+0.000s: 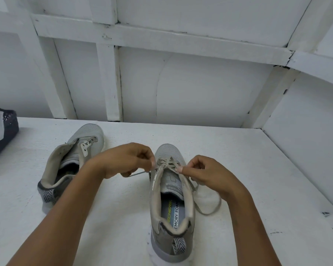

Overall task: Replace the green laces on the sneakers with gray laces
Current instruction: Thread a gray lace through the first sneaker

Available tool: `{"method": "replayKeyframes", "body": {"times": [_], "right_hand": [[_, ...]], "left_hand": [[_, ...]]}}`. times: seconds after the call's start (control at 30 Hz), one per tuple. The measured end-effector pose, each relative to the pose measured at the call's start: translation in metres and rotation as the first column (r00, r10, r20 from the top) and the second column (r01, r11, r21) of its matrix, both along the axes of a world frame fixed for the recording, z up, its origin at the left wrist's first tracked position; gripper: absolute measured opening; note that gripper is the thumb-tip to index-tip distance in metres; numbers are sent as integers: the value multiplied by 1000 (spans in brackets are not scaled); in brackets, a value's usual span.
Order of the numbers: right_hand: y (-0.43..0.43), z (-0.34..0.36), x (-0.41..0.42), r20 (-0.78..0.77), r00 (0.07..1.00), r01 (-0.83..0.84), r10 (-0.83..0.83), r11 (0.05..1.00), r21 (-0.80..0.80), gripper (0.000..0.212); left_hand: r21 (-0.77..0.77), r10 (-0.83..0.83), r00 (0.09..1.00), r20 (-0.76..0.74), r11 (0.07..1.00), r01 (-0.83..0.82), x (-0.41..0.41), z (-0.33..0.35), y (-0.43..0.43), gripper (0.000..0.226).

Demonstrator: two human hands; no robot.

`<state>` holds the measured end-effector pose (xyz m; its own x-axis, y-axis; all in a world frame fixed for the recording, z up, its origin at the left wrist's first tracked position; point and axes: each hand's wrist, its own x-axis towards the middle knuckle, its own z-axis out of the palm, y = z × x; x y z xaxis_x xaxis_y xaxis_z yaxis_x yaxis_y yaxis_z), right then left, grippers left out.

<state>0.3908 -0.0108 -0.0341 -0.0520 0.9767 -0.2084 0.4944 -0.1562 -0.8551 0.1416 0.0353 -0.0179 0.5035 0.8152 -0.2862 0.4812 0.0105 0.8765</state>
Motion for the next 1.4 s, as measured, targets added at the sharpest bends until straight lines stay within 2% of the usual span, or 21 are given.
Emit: {"method": "replayKeyframes", "body": {"times": [0.07,0.13,0.2,0.23,0.3,0.33,0.37,0.5,0.63,0.7,0.77,0.83,0.9,0.97,1.03,1.1,1.2,1.27,1.33,1.4], "right_hand": [[-2,0,0,-25,1000,-19,18,999,-40,34],[-4,0,-1,-33,999,-42,40,998,-54,29],[-6,0,-3,-36,999,-34,32,998,-48,29],[-7,0,-3,-52,999,-16,14,999,-45,30],[-10,-1,-4,-81,996,20,-24,999,-46,34],[-11,-1,-4,-82,996,29,-33,998,-51,36],[-13,-1,-5,-81,996,30,-35,998,-58,38],[-14,3,-7,-86,996,21,-28,997,-80,39],[-13,5,-7,-74,997,26,-33,995,-95,40],[-13,4,-6,-48,998,29,-34,995,-92,42],[-14,5,-6,-26,1000,11,-14,995,-103,43],[-13,5,-5,-24,1000,-23,20,991,-134,44],[-13,5,-5,-39,999,-41,35,987,-158,43],[-12,5,-6,-58,997,-55,46,985,-162,40],[-11,6,-5,-68,996,-72,62,985,-154,37],[-10,7,-4,-79,995,-79,67,985,-154,35],[-8,7,-5,-99,992,-93,77,983,-161,33],[-8,7,-7,-109,990,-102,85,982,-160,31],[-7,6,-7,-121,989,-101,82,983,-155,30],[-6,5,-6,-139,988,-95,73,984,-152,30]], "left_hand": [[64,-94,990,-101,993,101,-1,3,-4,6],[137,-76,995,-67,987,85,-2,6,-4,7],[137,22,989,147,990,-42,-3,9,-3,6],[93,77,954,288,990,-108,-3,10,-1,7],[-55,161,825,542,986,-156,-5,11,1,5],[-120,194,766,613,981,-152,-5,11,1,5],[-160,227,748,623,974,-162,-5,10,0,7],[-106,262,895,361,965,-240,-2,0,0,14],[-31,80,994,79,997,-77,-2,-14,-5,6],[-4,17,999,44,1000,-17,0,-14,-7,11],[27,55,987,149,998,-59,2,-9,-7,8],[10,144,935,324,988,-155,0,-4,-5,6],[-45,197,844,498,979,-201,-2,-2,-2,8],[-137,214,721,659,977,-165,-2,0,-1,12],[-217,253,633,732,967,-135,-2,2,-2,16],[-269,324,633,703,945,-185,-3,3,-3,20],[-255,380,744,550,924,-283,1,-2,-1,24],[-170,328,858,394,944,-283,4,-8,0,18],[-68,215,954,208,976,-206,6,-10,-3,10],[-23,84,995,54,996,-83,6,-8,-6,12]]}}
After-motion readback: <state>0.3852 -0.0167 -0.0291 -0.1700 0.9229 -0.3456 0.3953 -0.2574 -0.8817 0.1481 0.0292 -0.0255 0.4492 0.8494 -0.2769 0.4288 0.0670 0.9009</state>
